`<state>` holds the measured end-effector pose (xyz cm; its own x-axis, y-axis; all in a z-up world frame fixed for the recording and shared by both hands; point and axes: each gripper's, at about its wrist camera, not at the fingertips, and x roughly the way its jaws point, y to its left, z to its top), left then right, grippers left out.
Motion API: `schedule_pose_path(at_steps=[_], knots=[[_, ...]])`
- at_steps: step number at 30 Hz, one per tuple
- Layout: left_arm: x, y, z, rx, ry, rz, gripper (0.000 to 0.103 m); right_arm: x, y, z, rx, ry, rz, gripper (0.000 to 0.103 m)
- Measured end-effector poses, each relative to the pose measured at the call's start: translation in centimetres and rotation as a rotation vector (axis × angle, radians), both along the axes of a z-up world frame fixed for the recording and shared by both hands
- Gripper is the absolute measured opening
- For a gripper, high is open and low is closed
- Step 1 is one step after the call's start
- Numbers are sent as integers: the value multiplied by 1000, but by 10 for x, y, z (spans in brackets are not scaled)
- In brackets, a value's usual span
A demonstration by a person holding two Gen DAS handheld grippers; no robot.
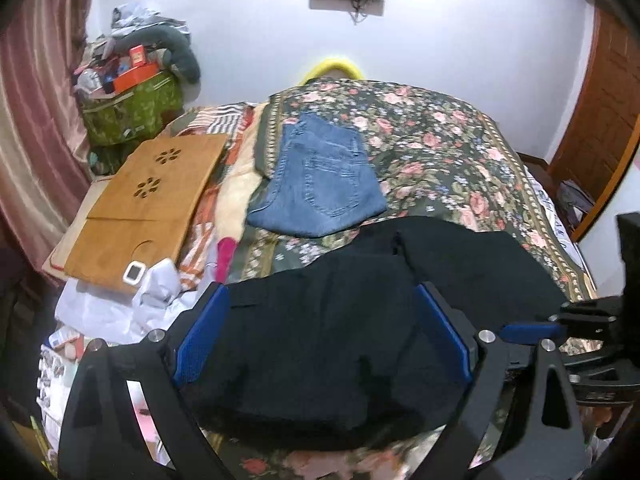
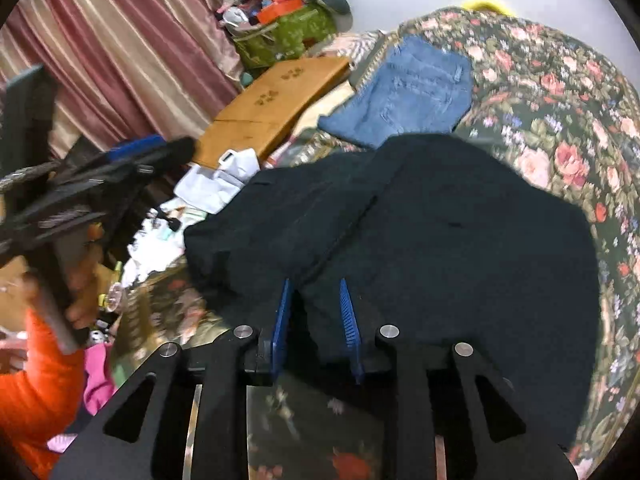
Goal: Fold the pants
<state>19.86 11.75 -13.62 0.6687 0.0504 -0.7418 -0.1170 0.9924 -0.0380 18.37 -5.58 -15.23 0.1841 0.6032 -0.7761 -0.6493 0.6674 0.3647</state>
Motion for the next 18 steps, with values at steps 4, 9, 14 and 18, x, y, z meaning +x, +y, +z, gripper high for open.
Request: schedule_pose_path(at_steps=[4, 9, 14, 18], knots=[[19, -22, 4, 16, 1, -53, 94, -1, -24, 33, 29, -105, -57, 48], [49, -54, 5, 23, 13, -127, 94, 21, -56, 55, 23, -223, -181, 55], [82, -82, -2, 42, 33, -188, 96, 49, -80, 53, -22, -272, -252, 56], [111, -101, -19, 43, 91, -237, 96, 71, -82, 27, -63, -226, -254, 56]])
